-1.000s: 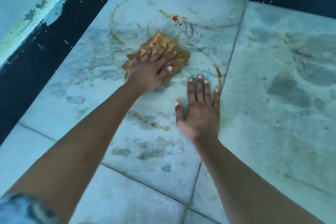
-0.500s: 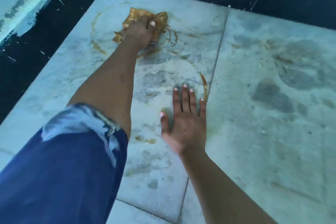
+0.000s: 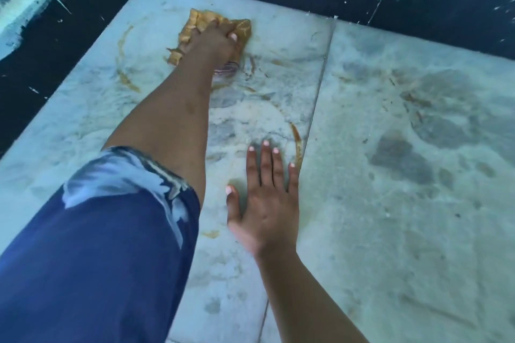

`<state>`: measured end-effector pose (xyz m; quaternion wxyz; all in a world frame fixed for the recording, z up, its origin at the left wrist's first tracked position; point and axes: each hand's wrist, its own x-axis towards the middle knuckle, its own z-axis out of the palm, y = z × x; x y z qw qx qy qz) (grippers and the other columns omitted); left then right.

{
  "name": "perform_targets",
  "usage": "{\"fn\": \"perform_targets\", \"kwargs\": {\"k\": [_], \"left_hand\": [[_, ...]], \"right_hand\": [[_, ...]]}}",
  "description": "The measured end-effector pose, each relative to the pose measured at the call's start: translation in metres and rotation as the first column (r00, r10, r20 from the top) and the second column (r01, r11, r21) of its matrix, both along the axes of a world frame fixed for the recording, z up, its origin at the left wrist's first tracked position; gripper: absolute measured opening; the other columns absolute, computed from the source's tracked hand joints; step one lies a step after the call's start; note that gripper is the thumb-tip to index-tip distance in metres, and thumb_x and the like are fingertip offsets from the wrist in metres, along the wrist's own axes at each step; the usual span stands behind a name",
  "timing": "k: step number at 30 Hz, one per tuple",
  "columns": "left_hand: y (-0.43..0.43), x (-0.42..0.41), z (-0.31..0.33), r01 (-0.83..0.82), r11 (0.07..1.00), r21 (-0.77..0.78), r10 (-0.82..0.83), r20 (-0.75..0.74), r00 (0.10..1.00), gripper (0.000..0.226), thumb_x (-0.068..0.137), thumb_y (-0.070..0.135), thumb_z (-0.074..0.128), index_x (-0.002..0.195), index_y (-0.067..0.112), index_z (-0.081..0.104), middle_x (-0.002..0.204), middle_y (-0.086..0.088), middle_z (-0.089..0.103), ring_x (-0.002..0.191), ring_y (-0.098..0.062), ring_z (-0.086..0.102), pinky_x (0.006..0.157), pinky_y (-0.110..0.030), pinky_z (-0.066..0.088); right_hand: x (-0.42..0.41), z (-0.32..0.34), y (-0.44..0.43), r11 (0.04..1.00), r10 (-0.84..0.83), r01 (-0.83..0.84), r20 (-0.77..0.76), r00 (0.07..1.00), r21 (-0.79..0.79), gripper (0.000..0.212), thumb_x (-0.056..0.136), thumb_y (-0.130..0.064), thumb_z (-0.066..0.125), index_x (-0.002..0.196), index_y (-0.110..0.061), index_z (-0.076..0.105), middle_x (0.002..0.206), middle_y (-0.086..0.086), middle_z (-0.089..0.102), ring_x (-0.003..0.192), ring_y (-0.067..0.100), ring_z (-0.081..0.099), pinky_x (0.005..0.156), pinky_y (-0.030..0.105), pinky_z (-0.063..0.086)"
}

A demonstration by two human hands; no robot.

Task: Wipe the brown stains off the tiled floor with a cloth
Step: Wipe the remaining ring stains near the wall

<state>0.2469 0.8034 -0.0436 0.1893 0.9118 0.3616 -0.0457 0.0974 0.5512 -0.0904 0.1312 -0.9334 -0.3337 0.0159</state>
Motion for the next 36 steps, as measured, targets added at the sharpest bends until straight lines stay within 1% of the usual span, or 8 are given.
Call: {"fn": "perform_targets", "kwargs": {"k": [7,11,16,20,25,31,33,36], "left_hand": [[-0.072,-0.068,-0.02,0.454,0.87,0.191,-0.465,0.012,0.885,0.056,0.091,0.06,0.021,0.145,0.047,0.018,0.158,0.014,0.006,0.146,-0.025,0.004,0.114,-0.055,0.007],[-0.025,-0.09,-0.02,0.246,0.953,0.177,-0.258,0.051,0.965,0.049,0.096,0.055,0.027,0.144,0.045,0.026,0.158,0.013,0.012,0.146,-0.024,0.008,0.114,-0.053,0.01],[-0.008,-0.011,-0.009,-0.048,0.998,0.035,0.048,-0.006,0.999,0.048,0.097,0.045,0.027,0.145,0.04,0.025,0.159,0.004,0.009,0.145,-0.034,0.004,0.112,-0.062,0.004],[-0.077,0.008,-0.007,0.146,0.989,0.029,-0.146,-0.011,0.989,0.048,0.099,0.045,0.025,0.146,0.042,0.02,0.16,0.006,0.003,0.145,-0.035,-0.003,0.109,-0.067,0.001],[-0.103,-0.067,-0.017,0.49,0.858,0.154,-0.496,0.0,0.868,0.054,0.092,0.058,0.017,0.145,0.047,0.017,0.158,0.012,0.005,0.146,-0.025,0.0,0.112,-0.055,0.01],[-0.04,-0.048,-0.011,-0.027,0.997,0.07,0.028,-0.014,1.0,0.046,0.1,0.047,0.024,0.146,0.044,0.02,0.159,0.01,0.006,0.146,-0.03,0.0,0.11,-0.062,0.005],[-0.06,-0.019,-0.004,0.006,0.999,0.048,-0.005,-0.034,0.999,0.047,0.1,0.045,0.024,0.146,0.042,0.018,0.16,0.008,0.003,0.145,-0.034,-0.003,0.108,-0.067,0.003],[-0.097,-0.014,-0.008,0.27,0.96,0.078,-0.268,-0.037,0.963,0.047,0.099,0.048,0.024,0.146,0.045,0.016,0.159,0.01,0.001,0.146,-0.032,-0.004,0.109,-0.066,0.001]], "right_hand": [[0.0,0.0,0.0,1.0,-0.009,0.009,0.007,1.0,0.001,0.07,0.086,-0.049,0.032,0.145,-0.011,0.033,0.154,0.012,0.025,0.142,0.025,0.024,0.111,0.047,0.013],[-0.001,-0.001,0.0,1.0,-0.01,0.009,0.012,1.0,0.007,0.07,0.087,-0.049,0.031,0.146,-0.011,0.032,0.155,0.011,0.023,0.143,0.025,0.022,0.111,0.048,0.014],[0.0,-0.002,0.0,1.0,-0.013,0.013,0.008,1.0,0.01,0.07,0.086,-0.048,0.03,0.146,-0.011,0.032,0.155,0.011,0.023,0.143,0.025,0.022,0.111,0.047,0.013],[0.0,0.0,0.001,1.0,-0.006,0.006,-0.013,1.0,0.003,0.07,0.086,-0.047,0.029,0.146,-0.011,0.03,0.155,0.011,0.021,0.143,0.025,0.021,0.111,0.047,0.012],[-0.001,0.001,0.0,1.0,-0.004,0.003,-0.011,1.0,-0.005,0.07,0.086,-0.048,0.033,0.146,-0.011,0.031,0.155,0.012,0.022,0.143,0.026,0.022,0.111,0.048,0.013],[-0.001,0.002,0.0,1.0,-0.002,0.002,-0.023,1.0,-0.009,0.07,0.087,-0.048,0.03,0.147,-0.012,0.029,0.156,0.011,0.02,0.144,0.025,0.019,0.112,0.047,0.01],[0.0,0.001,0.0,1.0,0.003,-0.004,-0.026,1.0,-0.01,0.07,0.087,-0.048,0.031,0.147,-0.012,0.028,0.156,0.011,0.02,0.144,0.025,0.019,0.112,0.047,0.01],[0.001,-0.001,0.001,1.0,-0.004,0.004,-0.023,1.0,-0.01,0.071,0.086,-0.048,0.031,0.147,-0.011,0.03,0.155,0.011,0.022,0.143,0.025,0.021,0.112,0.047,0.011]]}}
